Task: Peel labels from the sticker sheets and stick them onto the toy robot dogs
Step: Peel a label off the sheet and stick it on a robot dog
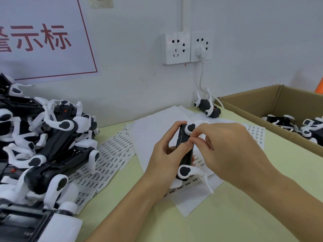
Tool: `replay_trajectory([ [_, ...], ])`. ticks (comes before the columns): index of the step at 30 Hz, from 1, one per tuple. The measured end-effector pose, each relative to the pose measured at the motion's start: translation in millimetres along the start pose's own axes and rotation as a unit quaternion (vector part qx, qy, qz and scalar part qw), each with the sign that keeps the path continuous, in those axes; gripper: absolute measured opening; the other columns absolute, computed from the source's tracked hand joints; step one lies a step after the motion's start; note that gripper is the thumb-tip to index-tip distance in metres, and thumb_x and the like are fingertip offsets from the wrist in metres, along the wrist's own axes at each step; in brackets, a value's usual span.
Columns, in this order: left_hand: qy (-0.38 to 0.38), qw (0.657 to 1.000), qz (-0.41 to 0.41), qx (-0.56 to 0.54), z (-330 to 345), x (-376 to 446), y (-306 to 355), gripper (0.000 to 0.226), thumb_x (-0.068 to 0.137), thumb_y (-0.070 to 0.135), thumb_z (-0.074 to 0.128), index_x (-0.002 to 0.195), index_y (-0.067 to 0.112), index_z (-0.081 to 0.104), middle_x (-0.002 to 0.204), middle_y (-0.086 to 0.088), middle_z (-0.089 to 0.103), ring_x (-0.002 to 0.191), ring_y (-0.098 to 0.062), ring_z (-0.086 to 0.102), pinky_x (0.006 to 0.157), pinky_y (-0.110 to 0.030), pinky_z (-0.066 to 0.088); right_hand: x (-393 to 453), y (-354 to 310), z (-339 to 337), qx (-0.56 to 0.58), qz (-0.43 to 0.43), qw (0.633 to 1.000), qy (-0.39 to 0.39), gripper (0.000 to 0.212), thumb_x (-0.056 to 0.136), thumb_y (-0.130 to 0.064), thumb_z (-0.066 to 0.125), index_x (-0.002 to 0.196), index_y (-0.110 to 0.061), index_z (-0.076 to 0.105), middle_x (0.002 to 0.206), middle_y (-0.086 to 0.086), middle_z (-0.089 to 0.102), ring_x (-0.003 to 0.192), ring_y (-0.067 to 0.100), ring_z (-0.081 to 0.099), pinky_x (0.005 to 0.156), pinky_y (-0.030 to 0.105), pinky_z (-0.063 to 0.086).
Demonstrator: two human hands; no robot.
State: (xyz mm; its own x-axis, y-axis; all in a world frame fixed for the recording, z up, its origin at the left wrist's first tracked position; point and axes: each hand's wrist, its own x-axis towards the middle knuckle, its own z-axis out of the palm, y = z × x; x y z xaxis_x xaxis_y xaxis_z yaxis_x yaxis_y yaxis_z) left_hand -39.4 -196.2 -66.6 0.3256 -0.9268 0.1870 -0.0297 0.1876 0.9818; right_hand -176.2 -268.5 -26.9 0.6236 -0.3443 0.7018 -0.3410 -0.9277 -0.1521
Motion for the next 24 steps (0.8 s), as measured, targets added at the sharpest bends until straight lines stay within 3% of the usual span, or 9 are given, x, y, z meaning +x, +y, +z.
replay_trajectory([
  [6, -0.004, 1.0, 0.002, -0.002, 0.2, 0.0, -0.6, 0.041, 0.083, 0.027, 0.059, 0.121, 0.042, 0.061, 0.077, -0.013, 0.055, 0.068, -0.025, 0.053, 0.072, -0.039, 0.049, 1.2, -0.5, 0.8, 0.022, -0.013, 0.999, 0.031, 0.012, 0.075, -0.004, 0.083, 0.072, -0.01, 0.073, 0.057, -0.014, 0.033, 0.048, 0.013, 0.036, 0.043, 0.03, 0.044],
  [12, -0.014, 1.0, 0.005, 0.003, -0.8, -0.5, -0.1, 0.042, 0.085, 0.024, 0.057, 0.125, 0.038, 0.059, 0.077, -0.01, 0.056, 0.065, -0.022, 0.055, 0.066, -0.034, 0.05, 0.3, 1.0, 4.6, 0.013, -0.023, 0.998, 0.055, 0.016, 0.071, -0.002, 0.086, 0.07, -0.01, 0.073, 0.061, -0.016, 0.028, 0.051, 0.009, 0.032, 0.052, 0.021, 0.032],
  [18, -0.018, 1.0, 0.006, 0.007, -1.2, -0.8, -0.4, 0.042, 0.088, 0.022, 0.055, 0.129, 0.031, 0.056, 0.077, -0.013, 0.053, 0.066, -0.025, 0.054, 0.069, -0.036, 0.048, -1.0, 1.9, 6.9, 0.007, -0.028, 0.997, 0.071, 0.016, 0.071, -0.001, 0.087, 0.071, -0.011, 0.074, 0.065, -0.018, 0.027, 0.054, 0.006, 0.03, 0.056, 0.018, 0.03],
  [24, -0.01, 1.0, 0.001, 0.0, -1.1, -0.3, -0.8, 0.041, 0.085, 0.025, 0.057, 0.122, 0.042, 0.061, 0.077, -0.013, 0.056, 0.067, -0.025, 0.056, 0.071, -0.037, 0.05, -1.3, 3.2, 7.7, 0.01, -0.03, 0.997, 0.073, 0.015, 0.073, -0.002, 0.086, 0.073, -0.011, 0.075, 0.065, -0.018, 0.028, 0.053, 0.007, 0.031, 0.054, 0.021, 0.032],
])
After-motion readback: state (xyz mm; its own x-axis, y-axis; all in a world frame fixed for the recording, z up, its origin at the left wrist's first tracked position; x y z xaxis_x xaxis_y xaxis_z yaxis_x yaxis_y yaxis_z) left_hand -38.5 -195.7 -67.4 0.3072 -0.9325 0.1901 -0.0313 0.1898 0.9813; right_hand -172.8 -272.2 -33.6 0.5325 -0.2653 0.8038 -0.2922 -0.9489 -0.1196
